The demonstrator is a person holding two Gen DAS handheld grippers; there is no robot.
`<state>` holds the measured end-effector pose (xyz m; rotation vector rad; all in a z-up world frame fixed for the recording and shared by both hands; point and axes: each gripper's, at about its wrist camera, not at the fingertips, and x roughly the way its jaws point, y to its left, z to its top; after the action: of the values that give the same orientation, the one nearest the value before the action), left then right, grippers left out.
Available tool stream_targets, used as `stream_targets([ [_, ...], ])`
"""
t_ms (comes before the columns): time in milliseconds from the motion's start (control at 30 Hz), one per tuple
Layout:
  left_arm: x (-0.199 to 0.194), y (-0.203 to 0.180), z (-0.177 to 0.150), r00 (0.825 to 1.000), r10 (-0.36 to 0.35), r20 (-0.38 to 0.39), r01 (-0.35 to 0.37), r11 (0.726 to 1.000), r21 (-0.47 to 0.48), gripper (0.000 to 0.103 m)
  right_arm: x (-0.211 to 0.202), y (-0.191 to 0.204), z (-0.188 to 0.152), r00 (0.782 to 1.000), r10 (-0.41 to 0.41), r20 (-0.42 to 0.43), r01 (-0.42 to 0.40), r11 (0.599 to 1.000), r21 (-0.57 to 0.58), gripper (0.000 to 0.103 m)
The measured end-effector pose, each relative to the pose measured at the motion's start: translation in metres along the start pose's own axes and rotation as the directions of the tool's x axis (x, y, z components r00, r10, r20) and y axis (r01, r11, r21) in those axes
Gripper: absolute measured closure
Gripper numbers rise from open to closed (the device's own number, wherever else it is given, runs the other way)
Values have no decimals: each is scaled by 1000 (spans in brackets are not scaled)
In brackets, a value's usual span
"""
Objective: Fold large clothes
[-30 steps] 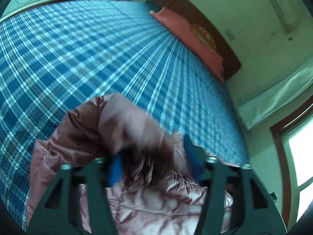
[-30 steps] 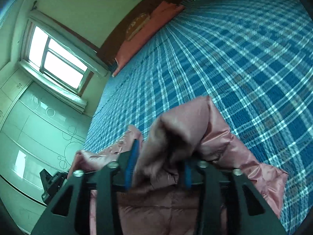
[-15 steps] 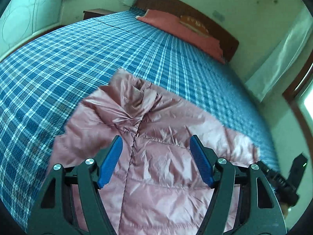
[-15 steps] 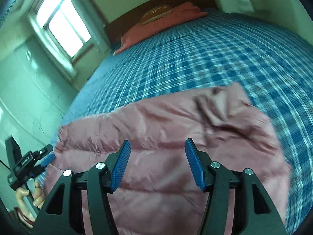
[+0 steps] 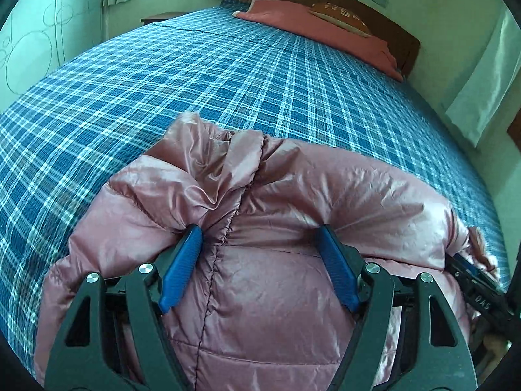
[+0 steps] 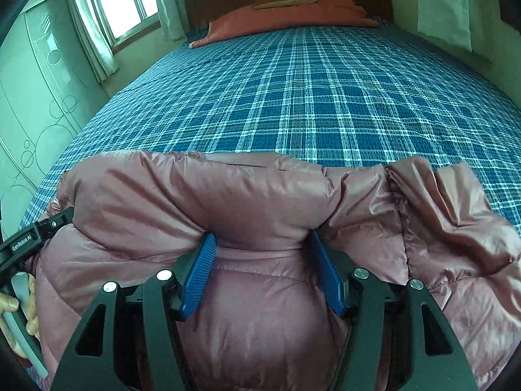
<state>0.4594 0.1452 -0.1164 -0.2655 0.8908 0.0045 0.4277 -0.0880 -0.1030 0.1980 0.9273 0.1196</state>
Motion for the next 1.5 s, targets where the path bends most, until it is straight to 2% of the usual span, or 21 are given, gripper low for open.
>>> stream_targets([
  [133, -13, 0, 3, 1000, 7, -11, -7, 1000, 5, 30, -18, -4, 4, 1000, 9, 14, -9, 1000, 23, 43],
  [233, -36, 11, 7, 999, -46, 21, 47, 998, -40, 29, -35, -25, 7, 999, -31, 45, 28, 997, 67, 43],
  [300, -32, 18, 10, 1000, -5, 21, 5, 1000, -27, 29, -28, -37, 6, 997, -71, 18, 69, 993, 91, 43],
  [333, -22, 23, 10, 1000, 18, -8, -18, 999, -32, 29, -22, -43, 4, 998, -67, -3, 67, 992, 109, 43],
  [367, -14, 27, 9, 999, 16, -28, -17, 999, -45, 30, -14, -51, 1, 999, -31, -22, 34, 989, 145, 42],
  [400, -7, 30, 7, 999, 4, -35, -6, 998, -59, 29, -11, -55, 0, 1000, -17, -15, 19, 988, 156, 42],
  [567, -5, 23, 7, 999, 41, -17, -41, 999, -18, 26, -18, -54, 0, 1000, -18, 1, 17, 987, 159, 42],
  [733, -50, 40, 1, 1000, -4, 18, 5, 998, -70, 26, -79, -70, -11, 997, -9, 74, -7, 978, 208, 42],
  [833, -91, 62, -13, 997, -36, 64, 44, 990, -130, 26, -123, -84, -36, 995, -30, 96, 7, 975, 222, 38],
  [933, -127, 88, -37, 995, -49, 90, 67, 976, -207, 25, -170, -106, -78, 993, -32, 112, 0, 961, 277, 37],
  [1033, -157, 111, -69, 993, -58, 101, 84, 959, -272, 25, -205, -124, -123, 992, -17, 126, -30, 931, 365, 36],
  [1133, -183, 132, -114, 992, -69, 109, 105, 927, -361, 25, -223, -135, -163, 991, 5, 132, -62, 900, 432, 36],
  [1200, -194, 142, -141, 990, -94, 101, 128, 899, -419, 25, -230, -134, -187, 990, 35, 134, -95, 877, 471, 36],
  [1233, -201, 147, -160, 989, -110, 104, 146, 873, -465, 25, -234, -134, -201, 989, 56, 139, -119, 859, 499, 36],
  [1400, -208, 151, -209, 978, -172, 120, 210, 784, -584, 25, -224, -127, -236, 973, 160, 164, -227, 775, 590, 36],
  [1433, -203, 148, -213, 975, -190, 117, 222, 772, -596, 25, -219, -124, -237, 970, 174, 167, -240, 763, 600, 36],
  [1500, -200, 141, -211, 976, -178, 124, 217, 771, -598, 23, -208, -120, -236, 962, 202, 186, -274, 734, 621, 36],
])
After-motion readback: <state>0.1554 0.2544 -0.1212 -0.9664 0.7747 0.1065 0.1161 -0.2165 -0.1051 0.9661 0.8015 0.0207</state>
